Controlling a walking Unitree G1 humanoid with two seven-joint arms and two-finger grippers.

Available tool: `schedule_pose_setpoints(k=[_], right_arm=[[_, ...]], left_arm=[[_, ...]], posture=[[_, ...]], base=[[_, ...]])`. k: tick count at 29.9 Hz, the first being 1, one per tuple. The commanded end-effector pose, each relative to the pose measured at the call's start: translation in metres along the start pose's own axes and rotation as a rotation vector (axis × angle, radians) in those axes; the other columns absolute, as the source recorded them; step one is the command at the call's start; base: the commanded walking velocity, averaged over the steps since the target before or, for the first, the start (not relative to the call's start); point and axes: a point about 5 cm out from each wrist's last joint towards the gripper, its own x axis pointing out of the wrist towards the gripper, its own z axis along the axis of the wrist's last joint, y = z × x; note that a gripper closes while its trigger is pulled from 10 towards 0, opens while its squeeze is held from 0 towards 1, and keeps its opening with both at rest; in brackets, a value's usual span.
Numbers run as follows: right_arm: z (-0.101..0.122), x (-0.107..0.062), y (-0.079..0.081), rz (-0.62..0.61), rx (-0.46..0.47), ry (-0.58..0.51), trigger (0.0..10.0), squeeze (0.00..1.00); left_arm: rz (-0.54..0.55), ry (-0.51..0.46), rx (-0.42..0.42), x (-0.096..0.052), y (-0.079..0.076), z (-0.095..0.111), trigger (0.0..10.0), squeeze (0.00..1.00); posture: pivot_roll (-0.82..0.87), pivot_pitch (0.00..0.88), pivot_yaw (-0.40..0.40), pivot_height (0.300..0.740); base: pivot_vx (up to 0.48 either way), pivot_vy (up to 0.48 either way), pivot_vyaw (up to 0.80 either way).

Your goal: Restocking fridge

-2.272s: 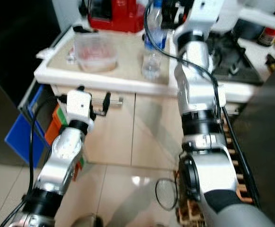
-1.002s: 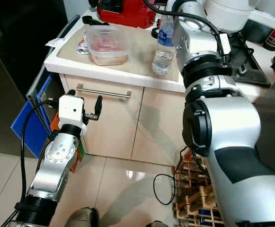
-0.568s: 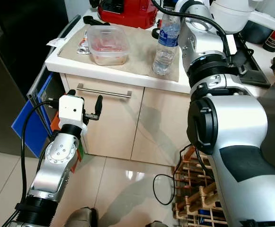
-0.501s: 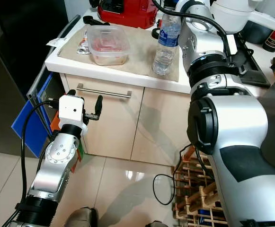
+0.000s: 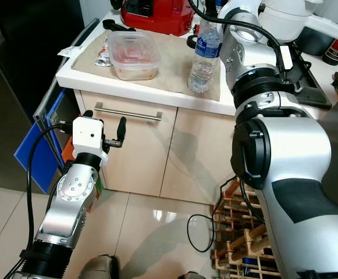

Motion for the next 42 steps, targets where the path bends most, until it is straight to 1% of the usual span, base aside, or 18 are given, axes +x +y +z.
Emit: schedule_pose_setpoints(k=[1, 18, 27, 28, 31, 32, 33, 35, 39, 40, 42], right_arm=[[0.004, 0.001, -0.006, -0.020, 0.019, 0.000, 0.0, 0.00], [-0.001, 0.000, -0.004, 0.002, 0.053, 0.025, 0.0, 0.00], [0.001, 0.000, -0.001, 0.031, 0.043, -0.025, 0.0, 0.00], [0.003, 0.000, 0.000, 0.037, 0.039, -0.042, 0.0, 0.00], [0.029, -0.001, 0.005, 0.064, -0.026, -0.198, 0.0, 0.00], [0.034, -0.002, 0.007, 0.067, -0.040, -0.230, 0.0, 0.00], [0.034, -0.002, 0.007, 0.067, -0.040, -0.230, 0.0, 0.00], [0.042, -0.003, 0.008, 0.066, -0.062, -0.278, 0.0, 0.00], [0.047, -0.003, 0.009, 0.058, -0.087, -0.303, 0.0, 0.00], [0.041, -0.003, 0.010, 0.056, -0.081, -0.268, 10.0, 0.00], [0.038, -0.002, 0.010, 0.054, -0.073, -0.248, 10.0, 0.00]], left_arm=[[0.004, 0.005, 0.000, 0.001, -0.002, 0.001, 10.0, 0.00], [0.002, 0.014, -0.006, 0.003, -0.003, 0.000, 10.0, 0.00], [0.000, 0.016, -0.004, 0.003, -0.003, -0.001, 10.0, 0.00], [-0.001, 0.016, -0.004, 0.004, -0.003, -0.001, 10.0, 0.00], [-0.003, 0.014, -0.004, 0.005, -0.003, 0.000, 10.0, 0.00], [-0.003, 0.014, -0.004, 0.005, -0.003, 0.000, 10.0, 0.00], [-0.003, 0.014, -0.004, 0.005, -0.003, 0.000, 10.0, 0.00], [-0.003, 0.015, -0.004, 0.005, -0.004, 0.000, 10.0, 0.00], [-0.005, 0.015, -0.005, 0.004, -0.005, 0.000, 10.0, 0.00], [-0.007, 0.016, -0.006, 0.004, -0.006, -0.001, 10.0, 0.00], [-0.009, 0.016, -0.006, 0.004, -0.006, -0.001, 10.0, 0.00]], posture=[[0.16, 0.062, -0.096, 0.732], [0.16, 0.063, -0.095, 0.732], [0.15, 0.064, -0.091, 0.732], [0.15, 0.064, -0.090, 0.732], [0.15, 0.063, -0.091, 0.732], [0.15, 0.063, -0.091, 0.732], [0.15, 0.063, -0.091, 0.732], [0.15, 0.062, -0.091, 0.732], [0.15, 0.062, -0.091, 0.732], [0.15, 0.062, -0.090, 0.732], [0.15, 0.062, -0.089, 0.732]], base=[[0.000, 0.000, 0.00], [0.000, 0.000, 0.00], [0.000, 0.000, 0.00], [0.000, 0.000, 0.00], [0.000, 0.000, 0.00], [0.000, 0.000, 0.00], [0.000, 0.000, 0.00], [0.000, 0.000, 0.00], [0.000, 0.000, 0.00], [0.000, 0.000, 0.00], [0.000, 0.000, 0.00]])
